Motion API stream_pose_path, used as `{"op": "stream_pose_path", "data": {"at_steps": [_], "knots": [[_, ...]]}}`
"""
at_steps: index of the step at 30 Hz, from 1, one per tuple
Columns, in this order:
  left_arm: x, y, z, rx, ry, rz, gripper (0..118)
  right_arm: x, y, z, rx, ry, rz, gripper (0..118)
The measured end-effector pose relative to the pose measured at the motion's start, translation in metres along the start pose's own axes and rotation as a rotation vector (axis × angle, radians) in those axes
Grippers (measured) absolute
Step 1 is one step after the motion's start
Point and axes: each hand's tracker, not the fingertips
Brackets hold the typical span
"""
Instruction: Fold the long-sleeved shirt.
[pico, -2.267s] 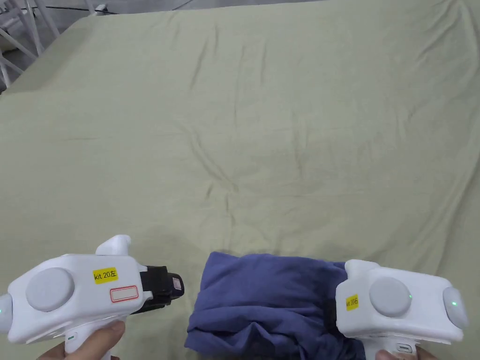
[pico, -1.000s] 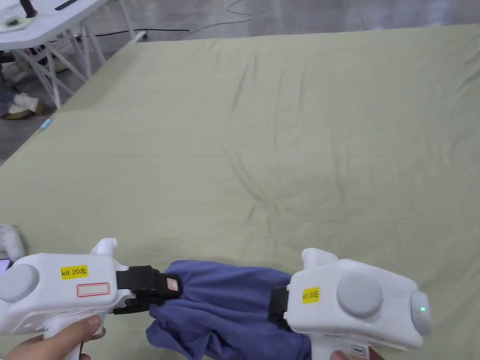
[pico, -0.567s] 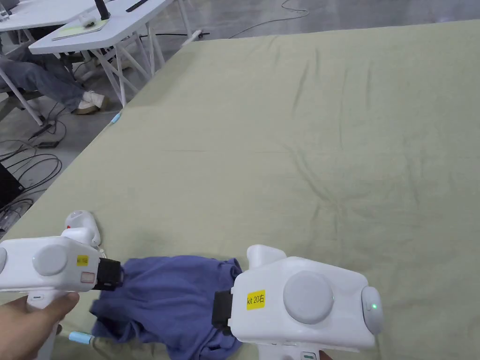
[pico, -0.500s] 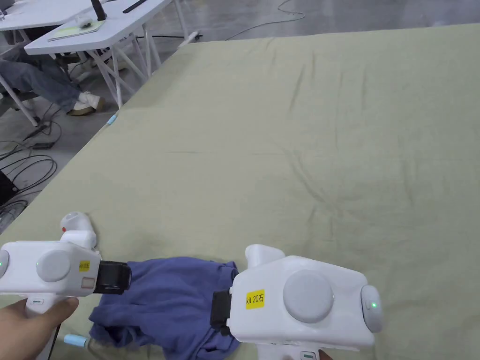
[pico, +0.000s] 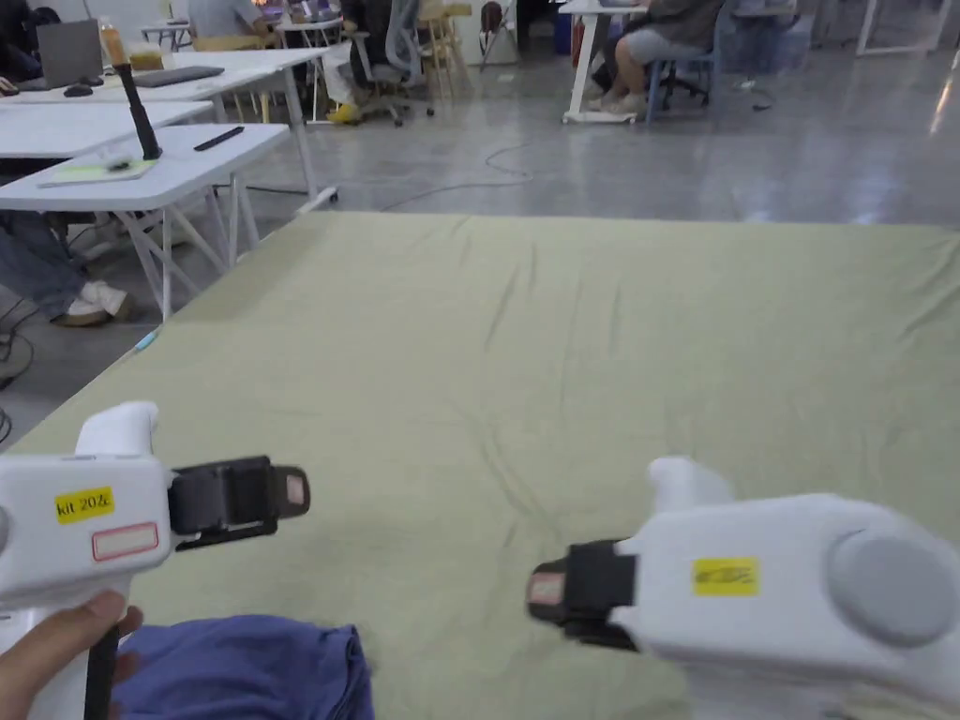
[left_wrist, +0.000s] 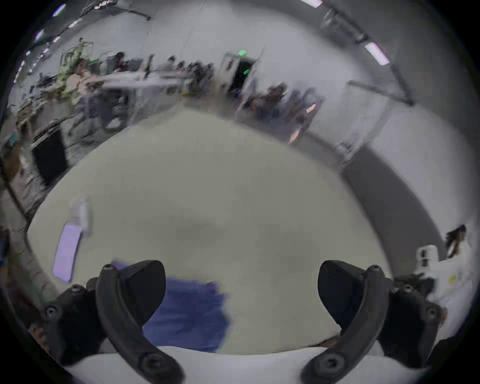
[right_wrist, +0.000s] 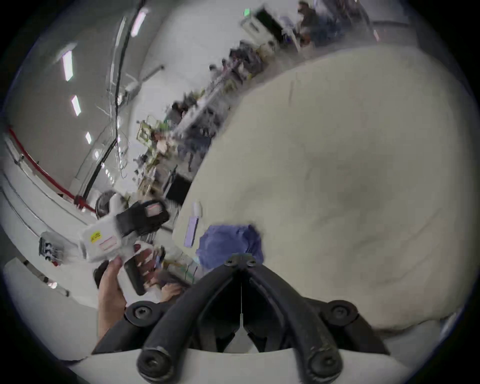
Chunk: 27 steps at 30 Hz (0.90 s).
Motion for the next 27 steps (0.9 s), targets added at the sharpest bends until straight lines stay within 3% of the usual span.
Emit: {"op": "stream_pose_path", "data": {"at_steps": [3, 4, 5, 6, 7, 9, 12, 16, 19, 23, 27], "knots": [[0.069, 0.028, 0.027, 0.102, -0.095, -0.091, 113, 0.013, 0.030, 0.088, 0.230, -0.132, 0.095, 0], [0.097, 0.038, 0.036, 0.100, -0.086, -0.144, 109, 0.011, 0.037, 0.116, 0.297, -0.193, 0.170, 0], [0.126, 0.044, 0.044, 0.136, -0.036, -0.230, 99, 0.008, 0.040, 0.140, 0.359, -0.239, 0.244, 0], [0.159, 0.048, 0.052, 0.203, 0.043, -0.332, 64, 0.005, 0.040, 0.167, 0.440, -0.281, 0.335, 0], [0.189, 0.047, 0.055, 0.289, 0.112, -0.400, 2, 0.002, 0.038, 0.189, 0.520, -0.313, 0.397, 0], [0.233, 0.045, 0.060, 0.414, 0.074, -0.425, 0, 0.001, 0.035, 0.223, 0.665, -0.385, 0.443, 0], [0.278, 0.033, 0.055, 0.452, 0.009, -0.359, 0, 0.001, 0.032, 0.251, 0.802, -0.474, 0.467, 0], [0.311, -0.004, 0.039, 0.570, 0.165, -0.377, 0, 0.017, 0.029, 0.256, 0.747, -0.508, 0.408, 0], [0.310, -0.031, 0.030, 0.510, 0.170, -0.313, 0, 0.032, 0.016, 0.240, 0.685, -0.613, 0.405, 0], [0.305, -0.045, 0.017, 0.408, 0.213, -0.298, 0, 0.050, 0.004, 0.231, 0.647, -0.572, 0.321, 0], [0.311, -0.048, 0.025, 0.424, 0.230, -0.306, 0, 0.045, 0.000, 0.226, 0.636, -0.588, 0.323, 0]]}}
